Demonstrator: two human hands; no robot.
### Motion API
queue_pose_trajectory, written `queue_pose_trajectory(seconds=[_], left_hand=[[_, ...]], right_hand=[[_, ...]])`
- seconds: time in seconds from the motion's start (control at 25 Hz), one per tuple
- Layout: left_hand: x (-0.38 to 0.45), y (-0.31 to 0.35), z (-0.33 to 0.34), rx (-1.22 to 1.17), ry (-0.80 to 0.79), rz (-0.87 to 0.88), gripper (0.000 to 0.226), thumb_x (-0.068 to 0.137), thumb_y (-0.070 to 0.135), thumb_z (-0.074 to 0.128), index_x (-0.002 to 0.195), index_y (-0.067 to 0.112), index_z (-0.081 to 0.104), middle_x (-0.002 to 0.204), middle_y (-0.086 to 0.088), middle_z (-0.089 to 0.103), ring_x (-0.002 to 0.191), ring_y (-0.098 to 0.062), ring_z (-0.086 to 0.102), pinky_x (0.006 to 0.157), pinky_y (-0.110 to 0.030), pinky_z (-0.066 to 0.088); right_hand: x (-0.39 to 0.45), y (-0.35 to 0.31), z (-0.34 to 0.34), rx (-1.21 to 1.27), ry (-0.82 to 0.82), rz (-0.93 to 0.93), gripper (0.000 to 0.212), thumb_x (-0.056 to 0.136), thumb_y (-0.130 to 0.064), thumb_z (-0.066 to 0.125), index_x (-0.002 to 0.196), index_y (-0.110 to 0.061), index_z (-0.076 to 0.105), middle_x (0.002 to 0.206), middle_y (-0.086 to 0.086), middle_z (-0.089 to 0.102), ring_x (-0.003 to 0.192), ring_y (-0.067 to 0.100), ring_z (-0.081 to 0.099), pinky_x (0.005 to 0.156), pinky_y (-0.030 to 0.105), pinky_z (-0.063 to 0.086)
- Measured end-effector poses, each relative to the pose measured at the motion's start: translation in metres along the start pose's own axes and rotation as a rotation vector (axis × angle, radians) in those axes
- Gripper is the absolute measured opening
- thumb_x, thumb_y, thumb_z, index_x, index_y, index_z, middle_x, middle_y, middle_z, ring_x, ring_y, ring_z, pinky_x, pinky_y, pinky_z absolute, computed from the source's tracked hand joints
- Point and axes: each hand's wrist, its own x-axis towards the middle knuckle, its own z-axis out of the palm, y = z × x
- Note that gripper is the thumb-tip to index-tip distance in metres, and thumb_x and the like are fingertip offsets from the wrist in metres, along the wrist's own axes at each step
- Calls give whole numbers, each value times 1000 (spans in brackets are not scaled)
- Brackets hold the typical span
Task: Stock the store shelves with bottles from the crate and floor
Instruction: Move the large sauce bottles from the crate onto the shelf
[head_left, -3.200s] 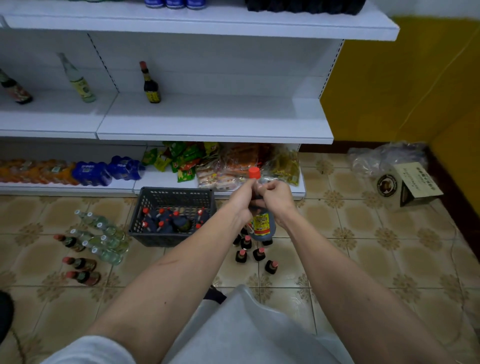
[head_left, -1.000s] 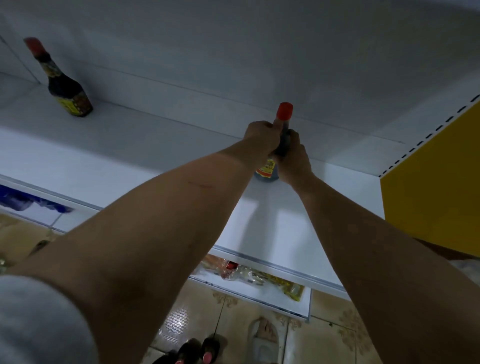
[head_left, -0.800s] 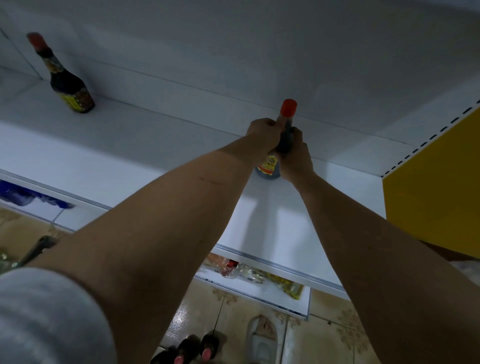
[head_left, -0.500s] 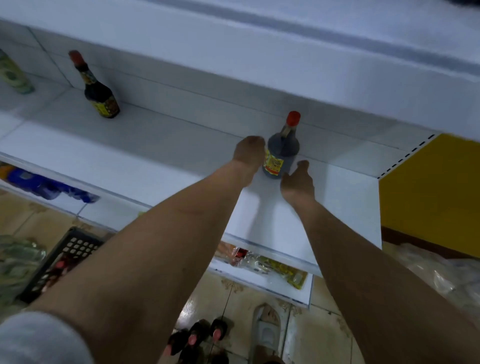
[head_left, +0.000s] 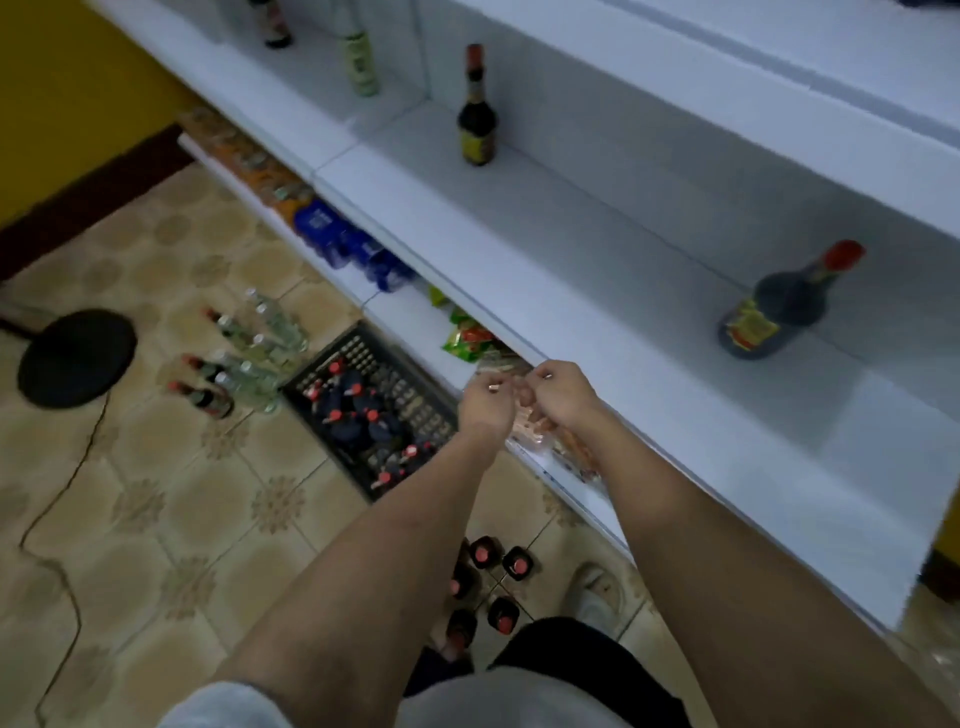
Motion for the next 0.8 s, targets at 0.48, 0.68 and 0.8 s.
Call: queue_pose_trajectory(seconds=[0.48,0.68,0.8], left_hand=[[99,-172,-178,28,118,-383,14,95,10,51,89,11,64,105,-19,68,87,-31,61,70,-34,52],[169,-239,-190,114,63,-487,20,92,-1,53,77,11,59,90,-18,64,70,-32,60,53,-33,47],[216,-279,-187,348,-11,-426,16,93,2,52,95,5,67,100,-20,67,88,-36,67,71,-42,57]], right_hand=[[55,39,217,-61,-201,280,15,96,2,44,89,-3,56,78,19,55,52,22,45,45,24,33],[131,99,255,-251,-250,253,17,99,-14,48,97,-3,61,93,20,68,64,25,60,54,29,48],[170,126,282,-13,-208,423,11,96,-5,55,93,1,63,83,21,67,61,24,61,55,30,55]])
